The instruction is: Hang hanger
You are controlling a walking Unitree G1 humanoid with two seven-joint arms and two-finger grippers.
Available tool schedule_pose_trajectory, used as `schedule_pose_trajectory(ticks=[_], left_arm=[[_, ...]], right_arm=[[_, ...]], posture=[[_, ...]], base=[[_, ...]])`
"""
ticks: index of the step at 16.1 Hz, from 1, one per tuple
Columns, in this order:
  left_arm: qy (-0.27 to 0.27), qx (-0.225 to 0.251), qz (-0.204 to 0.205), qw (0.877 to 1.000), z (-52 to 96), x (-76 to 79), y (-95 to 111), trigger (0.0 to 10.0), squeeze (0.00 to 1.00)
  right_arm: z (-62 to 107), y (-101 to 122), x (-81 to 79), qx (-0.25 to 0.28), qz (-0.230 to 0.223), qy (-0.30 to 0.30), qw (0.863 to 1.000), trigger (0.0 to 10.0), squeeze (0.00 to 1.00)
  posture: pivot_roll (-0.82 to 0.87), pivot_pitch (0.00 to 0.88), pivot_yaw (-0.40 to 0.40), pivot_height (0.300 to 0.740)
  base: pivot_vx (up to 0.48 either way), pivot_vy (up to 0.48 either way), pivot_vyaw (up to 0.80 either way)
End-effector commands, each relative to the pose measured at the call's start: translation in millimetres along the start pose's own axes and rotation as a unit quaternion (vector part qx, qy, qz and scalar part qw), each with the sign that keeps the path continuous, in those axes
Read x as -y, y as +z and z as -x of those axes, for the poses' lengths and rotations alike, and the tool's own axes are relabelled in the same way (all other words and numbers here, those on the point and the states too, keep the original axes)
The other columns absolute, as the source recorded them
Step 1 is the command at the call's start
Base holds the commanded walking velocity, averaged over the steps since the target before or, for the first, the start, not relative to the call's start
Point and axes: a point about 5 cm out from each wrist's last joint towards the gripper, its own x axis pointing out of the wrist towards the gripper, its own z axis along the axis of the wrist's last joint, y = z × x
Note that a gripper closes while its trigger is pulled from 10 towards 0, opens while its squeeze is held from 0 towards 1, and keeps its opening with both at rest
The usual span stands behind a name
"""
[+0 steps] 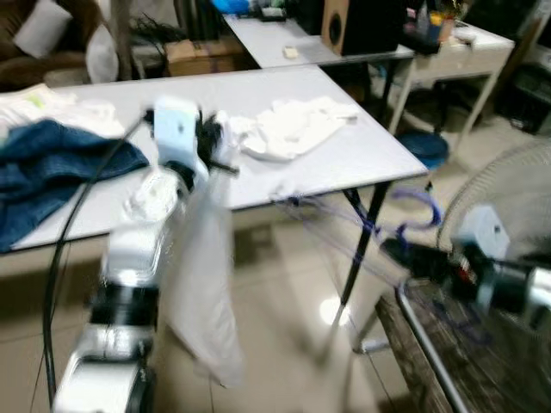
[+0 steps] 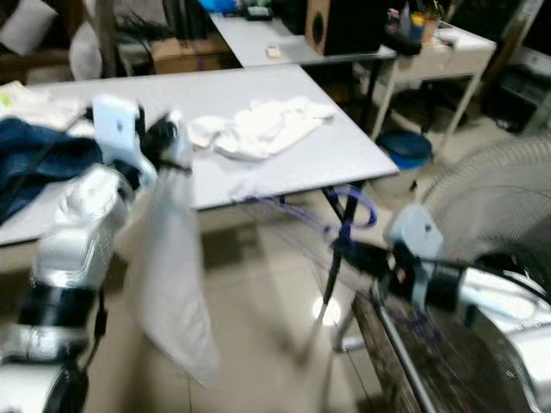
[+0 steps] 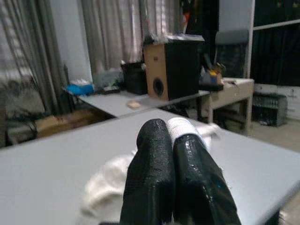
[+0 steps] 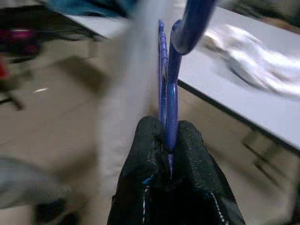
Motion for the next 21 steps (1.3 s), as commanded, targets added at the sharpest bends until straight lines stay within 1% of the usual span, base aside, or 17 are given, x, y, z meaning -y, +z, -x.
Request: schedule_pose_trajectory(ticks=[1,2,3,6,7,9,10,11,13,14,15,16,18,19,21], left_arm=[[0.004,0.015,-0.002,1.000,-1.8,-8.3,7,10.0,0.00],[-0.003,0.021,0.000,1.000,-5.3,-7.6,11,10.0,0.00],[-0.018,0.034,0.009,0.999,-11.9,-5.3,21,10.0,0.00],[-0.046,0.072,0.044,0.995,-24.2,0.2,44,10.0,0.00],[-0.058,0.083,0.043,0.994,-26.7,1.4,52,10.0,0.00],[-0.076,0.102,0.062,0.990,-28.7,3.0,67,10.0,0.00],[-0.093,0.112,0.075,0.987,-27.2,6.5,74,10.0,0.00],[-0.109,0.120,0.082,0.983,-25.0,10.3,80,10.0,0.00],[-0.128,0.128,0.083,0.980,-20.8,15.1,85,10.0,0.00],[-0.146,0.132,0.088,0.976,-13.8,18.1,89,10.0,0.00],[-0.161,0.129,0.091,0.974,-5.7,19.7,90,10.0,0.00],[-0.169,0.129,0.090,0.973,-0.9,20.8,90,10.0,0.00],[-0.207,0.134,0.102,0.964,16.6,25.2,93,10.0,0.00],[-0.213,0.133,0.107,0.962,21.8,24.9,94,10.0,0.00],[-0.207,0.123,0.104,0.965,27.6,22.0,92,10.0,0.00]], right_arm=[[-0.2,9,-4.4,0.016,0.005,0.029,0.999,10.0,0.00],[-1.3,11,-5.4,0.018,0.003,0.040,0.999,10.0,0.00],[-4.7,14,-8.1,0.023,0.004,0.063,0.998,10.0,0.00],[-18.8,16,-11.3,0.018,0.015,0.099,0.995,10.0,0.00],[-25.1,17,-10.3,0.015,0.022,0.105,0.994,10.0,0.00],[-33.9,17,-8.3,0.007,0.035,0.115,0.993,10.0,0.00],[-39.6,18,-5.1,0.005,0.043,0.114,0.992,10.0,0.00],[-43.3,18,-2.5,0.003,0.047,0.113,0.992,10.0,0.00],[-47.8,19,1.7,0.002,0.051,0.108,0.993,10.0,0.00],[-51.0,19,3.8,-0.004,0.055,0.109,0.992,10.0,0.00],[-53.0,18,5.4,-0.014,0.066,0.113,0.991,10.0,0.00],[-53.7,18,7.0,-0.018,0.071,0.113,0.991,10.0,0.00],[-56.9,20,15.9,-0.017,0.079,0.105,0.991,10.0,0.00],[-58.1,21,16.7,-0.015,0.081,0.105,0.991,10.0,0.00],[-61.7,23,15.2,-0.006,0.085,0.112,0.990,10.0,0.00]], posture=[[-0.12,0.000,-0.026,0.740],[-0.12,0.000,-0.025,0.740],[-0.12,0.000,-0.023,0.740],[-0.11,0.000,-0.020,0.740],[-0.11,0.000,-0.018,0.740],[-0.11,0.000,-0.018,0.740],[-0.11,0.000,-0.016,0.740],[-0.11,0.000,-0.018,0.740],[-0.11,0.000,-0.019,0.740],[-0.11,0.000,-0.019,0.740],[-0.11,0.000,-0.019,0.740],[-0.11,0.000,-0.023,0.740],[-0.10,0.000,-0.033,0.740],[-0.10,0.000,-0.034,0.740],[-0.10,0.000,-0.037,0.740]], base=[[0.401,0.000,0.00],[0.401,0.000,0.00],[0.398,0.000,0.00],[0.394,0.000,0.00],[0.375,0.000,0.00],[0.373,0.000,0.00],[0.371,0.000,0.00],[0.371,0.000,0.00],[0.366,0.000,0.00],[0.371,0.000,0.00],[0.371,0.000,0.00],[0.371,0.000,0.00],[0.366,0.000,0.00],[0.364,0.000,0.00],[0.362,0.000,0.00]])
